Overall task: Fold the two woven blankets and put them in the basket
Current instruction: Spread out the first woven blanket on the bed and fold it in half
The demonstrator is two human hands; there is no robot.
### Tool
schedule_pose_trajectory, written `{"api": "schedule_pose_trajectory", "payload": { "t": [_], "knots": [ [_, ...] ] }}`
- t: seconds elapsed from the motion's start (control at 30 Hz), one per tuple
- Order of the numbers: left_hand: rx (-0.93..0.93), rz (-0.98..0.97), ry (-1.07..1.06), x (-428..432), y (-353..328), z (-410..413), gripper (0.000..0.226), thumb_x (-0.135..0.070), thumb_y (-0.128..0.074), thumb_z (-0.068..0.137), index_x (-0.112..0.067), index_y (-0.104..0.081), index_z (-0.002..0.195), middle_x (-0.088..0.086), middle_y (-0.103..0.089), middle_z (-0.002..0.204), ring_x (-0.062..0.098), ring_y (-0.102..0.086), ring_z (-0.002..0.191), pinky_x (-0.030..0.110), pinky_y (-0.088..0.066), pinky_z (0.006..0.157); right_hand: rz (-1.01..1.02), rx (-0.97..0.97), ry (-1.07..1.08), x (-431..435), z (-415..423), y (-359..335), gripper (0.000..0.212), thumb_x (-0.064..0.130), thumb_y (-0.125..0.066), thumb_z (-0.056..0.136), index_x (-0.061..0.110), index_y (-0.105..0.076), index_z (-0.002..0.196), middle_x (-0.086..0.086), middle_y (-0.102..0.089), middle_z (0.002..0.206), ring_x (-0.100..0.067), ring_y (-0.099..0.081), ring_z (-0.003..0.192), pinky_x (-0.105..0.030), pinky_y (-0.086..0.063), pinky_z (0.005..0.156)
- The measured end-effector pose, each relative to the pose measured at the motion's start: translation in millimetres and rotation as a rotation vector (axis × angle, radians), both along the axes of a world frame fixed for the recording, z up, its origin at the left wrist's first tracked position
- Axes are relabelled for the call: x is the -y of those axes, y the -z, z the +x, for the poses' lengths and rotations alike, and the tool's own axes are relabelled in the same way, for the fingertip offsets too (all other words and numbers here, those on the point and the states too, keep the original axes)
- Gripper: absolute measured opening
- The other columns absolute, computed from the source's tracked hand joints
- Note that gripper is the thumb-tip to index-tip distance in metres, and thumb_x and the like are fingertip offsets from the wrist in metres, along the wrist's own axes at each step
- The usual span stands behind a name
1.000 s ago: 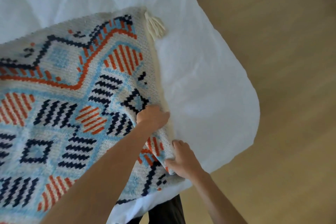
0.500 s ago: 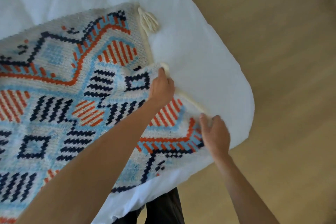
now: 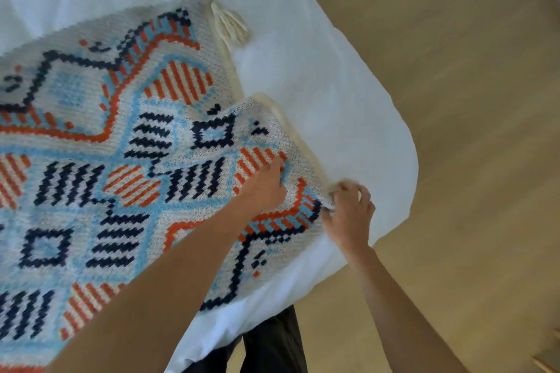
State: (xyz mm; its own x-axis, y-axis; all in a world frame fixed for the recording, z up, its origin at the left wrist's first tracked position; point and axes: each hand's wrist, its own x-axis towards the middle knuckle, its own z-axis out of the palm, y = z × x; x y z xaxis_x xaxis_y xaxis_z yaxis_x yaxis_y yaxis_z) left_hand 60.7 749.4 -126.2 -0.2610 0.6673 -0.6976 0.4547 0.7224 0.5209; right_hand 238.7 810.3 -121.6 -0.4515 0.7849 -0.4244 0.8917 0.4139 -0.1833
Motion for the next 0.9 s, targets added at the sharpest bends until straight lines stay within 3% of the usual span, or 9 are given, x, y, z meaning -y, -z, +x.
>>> {"api": "schedule_pose_trajectory", "payload": {
  "t": [0.07,0.1,0.2,0.33,0.4,0.5,0.67,0.8,0.9],
  "knots": [
    [-0.086,-0.016,0.021,6.6,2.2,4.6,0.054,-0.005,-0.05,0.089,-0.017,-0.025,0.136,0.013,-0.054,0.11,0.025,-0.06,0.09,0.036,-0.055,0.079,-0.011,-0.084,-0.052,-0.2,-1.6,-6.5,0.012,0.01,-0.071,0.07,0.007,-0.059,0.069,-0.003,-0.059,0.083,-0.034,-0.052,0.1,-0.038,-0.041,0.078],
    [-0.128,-0.013,0.015,8.9,1.9,6.1,0.052,-0.009,-0.049,0.09,-0.016,-0.025,0.136,0.015,-0.053,0.117,0.027,-0.059,0.096,0.04,-0.054,0.083,-0.052,-0.117,-0.026,-2.8,-1.1,-12.3,0.017,0.007,-0.067,0.071,0.009,-0.051,0.063,0.0,-0.051,0.066,-0.032,-0.055,0.083,-0.03,-0.038,0.066],
    [-0.179,0.012,0.056,12.8,-0.2,10.0,0.045,-0.019,-0.048,0.092,-0.015,-0.032,0.134,0.013,-0.045,0.13,0.03,-0.05,0.114,0.046,-0.044,0.098,-0.035,-0.133,0.173,-20.8,17.2,-20.5,0.021,0.004,-0.058,0.075,0.01,-0.041,0.064,-0.009,-0.049,0.057,-0.029,-0.051,0.059,-0.028,-0.029,0.051],
    [-0.214,0.038,0.16,14.3,-1.5,17.3,0.044,-0.015,-0.051,0.089,-0.018,-0.039,0.132,0.009,-0.043,0.131,0.024,-0.043,0.12,0.047,-0.036,0.106,-0.116,0.156,0.363,-35.7,34.9,-22.6,0.018,0.017,-0.055,0.083,0.007,-0.044,0.092,-0.006,-0.054,0.071,-0.03,-0.056,0.067,-0.032,-0.043,0.056],
    [-0.228,0.014,0.186,17.5,0.2,17.4,0.044,-0.015,-0.051,0.089,-0.017,-0.04,0.131,0.011,-0.043,0.13,0.024,-0.042,0.121,0.047,-0.035,0.107,-0.222,0.369,0.302,-30.4,30.2,-21.7,0.035,0.026,-0.056,0.083,0.009,-0.041,0.11,-0.008,-0.055,0.093,-0.03,-0.057,0.085,-0.033,-0.045,0.069],
    [-0.171,-0.001,0.164,26.8,0.4,14.1,0.045,-0.015,-0.052,0.089,-0.018,-0.04,0.133,0.01,-0.043,0.13,0.022,-0.042,0.12,0.045,-0.037,0.106,-0.135,0.556,0.124,-19.0,20.3,-17.8,0.054,0.025,-0.061,0.077,0.013,-0.037,0.124,-0.013,-0.037,0.128,-0.035,-0.038,0.119,-0.044,-0.035,0.096],
    [-0.093,-0.014,0.056,49.6,-4.1,8.0,0.042,-0.007,-0.048,0.09,-0.016,-0.042,0.131,0.008,-0.044,0.131,0.02,-0.05,0.109,0.034,-0.048,0.092,0.027,0.202,0.0,4.7,-11.6,-12.5,0.06,0.012,-0.064,0.078,0.01,-0.037,0.132,-0.015,-0.041,0.131,-0.034,-0.041,0.12,-0.044,-0.037,0.098],
    [-0.079,-0.065,-0.054,85.1,-8.3,1.1,0.029,-0.006,-0.045,0.092,-0.012,-0.048,0.12,0.006,-0.051,0.119,0.018,-0.054,0.089,0.027,-0.047,0.071,0.043,0.093,-0.237,43.1,-38.0,-8.9,0.052,0.01,-0.063,0.08,0.006,-0.048,0.129,-0.018,-0.046,0.132,-0.035,-0.041,0.125,-0.048,-0.036,0.105],
    [-0.085,-0.097,-0.117,125.2,-12.2,-4.6,0.023,-0.012,-0.042,0.095,-0.011,-0.049,0.117,0.007,-0.052,0.113,0.02,-0.052,0.084,0.029,-0.044,0.064,0.015,0.023,-0.399,81.5,-50.2,-5.6,0.04,0.009,-0.066,0.077,0.005,-0.058,0.117,-0.019,-0.052,0.124,-0.037,-0.048,0.118,-0.049,-0.044,0.097]
  ]
}}
